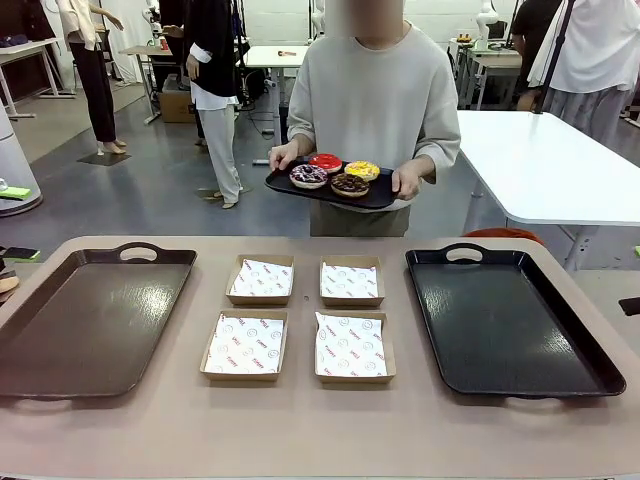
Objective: Individually package the donuts and arrange them on the tray.
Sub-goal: Pick up one Paper togo box.
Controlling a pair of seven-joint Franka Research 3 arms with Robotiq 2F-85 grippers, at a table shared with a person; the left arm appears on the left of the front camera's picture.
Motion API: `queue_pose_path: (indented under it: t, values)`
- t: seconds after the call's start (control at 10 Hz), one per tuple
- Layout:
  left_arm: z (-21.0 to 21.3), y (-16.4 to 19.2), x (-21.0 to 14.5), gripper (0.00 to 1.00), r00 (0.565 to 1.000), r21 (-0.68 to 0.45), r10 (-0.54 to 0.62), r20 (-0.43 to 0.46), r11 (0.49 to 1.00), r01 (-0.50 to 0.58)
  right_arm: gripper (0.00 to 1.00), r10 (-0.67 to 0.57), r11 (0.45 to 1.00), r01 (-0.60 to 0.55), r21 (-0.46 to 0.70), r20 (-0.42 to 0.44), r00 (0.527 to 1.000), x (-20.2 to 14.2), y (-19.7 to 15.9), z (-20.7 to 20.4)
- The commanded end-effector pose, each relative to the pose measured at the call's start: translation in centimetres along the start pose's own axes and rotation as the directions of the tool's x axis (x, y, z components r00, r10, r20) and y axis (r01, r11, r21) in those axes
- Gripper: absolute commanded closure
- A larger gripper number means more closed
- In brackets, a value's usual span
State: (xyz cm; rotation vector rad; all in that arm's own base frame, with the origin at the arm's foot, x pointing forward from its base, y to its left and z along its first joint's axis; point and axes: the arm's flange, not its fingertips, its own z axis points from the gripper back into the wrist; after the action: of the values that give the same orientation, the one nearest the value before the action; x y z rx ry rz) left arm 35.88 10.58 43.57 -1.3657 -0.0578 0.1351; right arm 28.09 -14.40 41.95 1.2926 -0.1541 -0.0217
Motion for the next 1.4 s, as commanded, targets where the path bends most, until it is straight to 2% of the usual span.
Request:
queue_pose_path:
  t: [0.0, 1.3]
  values:
    - [0.13, -0.07, -0.07, 0.00, 1.000, -0.012, 0.002, 0.001, 1.000, -0.002, 0.00, 0.007, 1.000, -0.007, 0.017, 0.004, 1.000, -0.12, 0.16, 0.03]
    - [0.13, -0.07, -0.07, 0.00, 1.000, -0.012, 0.002, 0.001, 1.000, -0.002, 0.00, 0.007, 1.000, -0.007, 0.017, 0.004, 1.000, -0.12, 0.16, 0.03]
